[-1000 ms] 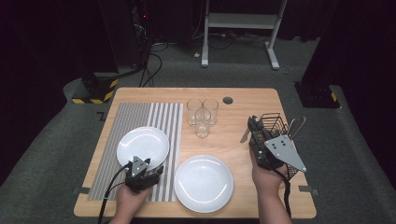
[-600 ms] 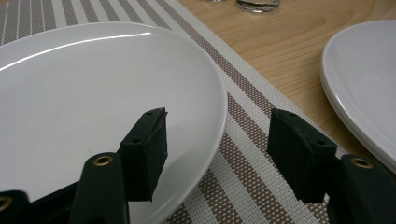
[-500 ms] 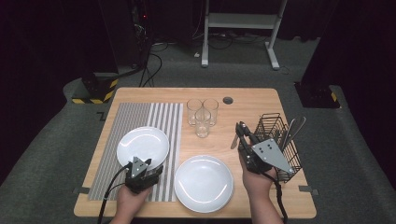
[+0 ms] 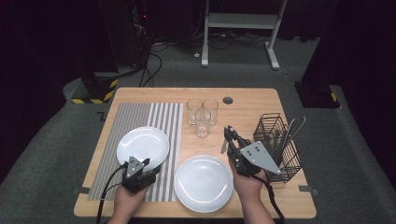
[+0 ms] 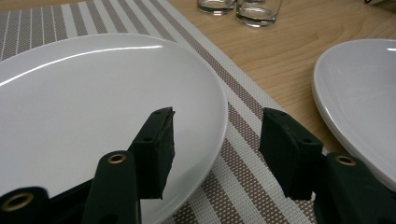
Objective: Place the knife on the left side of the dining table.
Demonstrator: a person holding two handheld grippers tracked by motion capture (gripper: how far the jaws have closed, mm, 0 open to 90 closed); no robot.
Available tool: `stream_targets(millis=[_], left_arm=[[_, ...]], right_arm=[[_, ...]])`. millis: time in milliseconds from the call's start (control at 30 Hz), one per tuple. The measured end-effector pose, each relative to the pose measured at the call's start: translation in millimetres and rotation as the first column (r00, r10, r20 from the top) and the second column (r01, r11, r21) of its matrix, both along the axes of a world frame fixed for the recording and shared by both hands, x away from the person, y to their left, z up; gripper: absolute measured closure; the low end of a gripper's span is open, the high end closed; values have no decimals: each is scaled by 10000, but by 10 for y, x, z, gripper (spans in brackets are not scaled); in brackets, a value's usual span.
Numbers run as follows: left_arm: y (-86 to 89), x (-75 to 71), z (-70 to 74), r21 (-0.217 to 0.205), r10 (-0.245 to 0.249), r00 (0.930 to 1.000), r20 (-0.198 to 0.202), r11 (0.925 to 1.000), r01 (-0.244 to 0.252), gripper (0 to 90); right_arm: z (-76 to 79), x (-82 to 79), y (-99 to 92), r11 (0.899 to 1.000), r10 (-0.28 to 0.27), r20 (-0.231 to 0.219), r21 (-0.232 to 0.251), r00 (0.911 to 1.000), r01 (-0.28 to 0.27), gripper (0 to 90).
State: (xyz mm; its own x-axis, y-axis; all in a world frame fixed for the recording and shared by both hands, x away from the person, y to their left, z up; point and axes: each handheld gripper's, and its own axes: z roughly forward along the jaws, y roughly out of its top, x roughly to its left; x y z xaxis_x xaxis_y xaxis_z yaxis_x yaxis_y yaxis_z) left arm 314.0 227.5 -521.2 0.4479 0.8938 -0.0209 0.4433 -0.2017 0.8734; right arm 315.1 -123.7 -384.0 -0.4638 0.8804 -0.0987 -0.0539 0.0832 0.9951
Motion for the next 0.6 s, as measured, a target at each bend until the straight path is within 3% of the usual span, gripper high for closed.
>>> stream_targets(millis=[600], left_arm=[[144,-29,114,-356,191,9990,396,9992,-177,437]], right_arm=[[-27,-22,340,9956,902,-159,256,9958,-898,830]])
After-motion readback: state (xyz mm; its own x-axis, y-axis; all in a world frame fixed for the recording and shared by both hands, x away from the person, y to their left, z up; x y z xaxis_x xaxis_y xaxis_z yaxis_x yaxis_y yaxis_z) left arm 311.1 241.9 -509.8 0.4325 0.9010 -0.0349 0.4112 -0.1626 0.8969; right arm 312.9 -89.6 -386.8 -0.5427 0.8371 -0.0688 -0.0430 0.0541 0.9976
